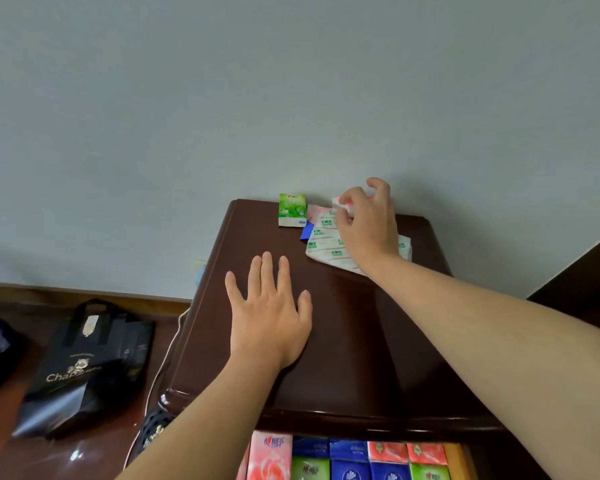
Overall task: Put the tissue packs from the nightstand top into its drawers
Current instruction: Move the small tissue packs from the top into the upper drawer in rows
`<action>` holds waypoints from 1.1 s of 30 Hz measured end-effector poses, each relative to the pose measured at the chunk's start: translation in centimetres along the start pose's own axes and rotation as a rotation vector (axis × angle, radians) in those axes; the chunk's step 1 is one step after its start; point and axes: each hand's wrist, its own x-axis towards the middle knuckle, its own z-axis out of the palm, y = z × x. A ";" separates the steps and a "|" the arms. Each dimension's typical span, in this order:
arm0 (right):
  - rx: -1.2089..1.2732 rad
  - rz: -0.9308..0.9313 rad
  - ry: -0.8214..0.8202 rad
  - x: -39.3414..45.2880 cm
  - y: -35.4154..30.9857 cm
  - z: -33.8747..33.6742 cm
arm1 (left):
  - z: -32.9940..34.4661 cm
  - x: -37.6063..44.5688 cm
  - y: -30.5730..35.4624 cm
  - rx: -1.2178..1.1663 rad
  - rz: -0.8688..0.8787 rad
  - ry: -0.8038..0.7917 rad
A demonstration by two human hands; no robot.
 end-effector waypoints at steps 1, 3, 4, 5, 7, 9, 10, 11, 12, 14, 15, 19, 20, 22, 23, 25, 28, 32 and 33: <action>0.034 -0.004 0.031 -0.7 0.2 -0.7 | 0.0 0.0 0.0 -0.006 -0.003 -0.004; 0.119 -0.019 0.111 -3.0 0.5 -2.0 | 0.0 0.0 0.0 -0.027 -0.010 -0.003; 0.152 -0.038 0.124 -4.7 0.8 -2.5 | -0.1 -0.1 0.0 -0.044 -0.019 0.000; 0.169 -0.064 0.107 -6.5 1.2 -3.0 | -0.2 0.0 0.0 -0.065 -0.031 0.006; 0.111 -0.107 -0.009 -9.8 2.1 -3.5 | -0.5 0.1 0.0 -0.117 -0.060 0.031; 0.001 -0.129 -0.119 -11.5 3.0 -3.5 | -0.8 0.4 0.1 -0.148 -0.075 0.082; -0.029 -0.125 -0.135 -11.9 3.3 -3.5 | -0.9 0.6 0.2 -0.149 -0.078 0.114; -0.048 -0.117 -0.133 -12.0 3.3 -3.4 | -1.0 0.9 0.2 -0.150 -0.080 0.143; -0.068 -0.113 -0.125 -12.0 3.1 -3.3 | -1.1 1.3 0.3 -0.158 -0.079 0.159; -0.103 -0.128 -0.101 -12.0 2.8 -3.1 | -1.2 2.5 0.3 -0.177 -0.069 0.173; -0.115 -0.140 -0.090 -11.9 2.8 -2.9 | -1.1 3.4 0.3 -0.181 -0.059 0.184; -0.144 -0.174 -0.062 -12.0 2.9 -2.7 | -0.9 7.0 0.4 -0.204 -0.036 0.213; -0.152 -0.178 -0.056 -12.0 2.9 -2.6 | -0.8 7.9 0.4 -0.217 -0.043 0.223; -0.164 -0.192 -0.052 -12.1 3.0 -2.5 | -0.9 9.7 0.4 -0.258 -0.050 0.250; -0.163 -0.196 -0.052 -12.0 3.1 -2.4 | -0.8 10.5 0.4 -0.278 -0.036 0.261; -0.155 -0.197 -0.045 -11.9 3.3 -2.3 | -0.8 11.9 0.6 -0.295 0.012 0.256; -0.168 -0.188 -0.050 -12.0 3.1 -2.2 | -0.5 13.6 0.7 -0.252 0.046 0.228; -0.163 -0.187 -0.059 -11.9 3.2 -2.3 | 0.1 14.8 0.7 -0.237 0.010 0.229; -0.161 -0.189 -0.061 -11.9 3.2 -2.4 | 0.1 14.7 0.7 -0.244 -0.008 0.254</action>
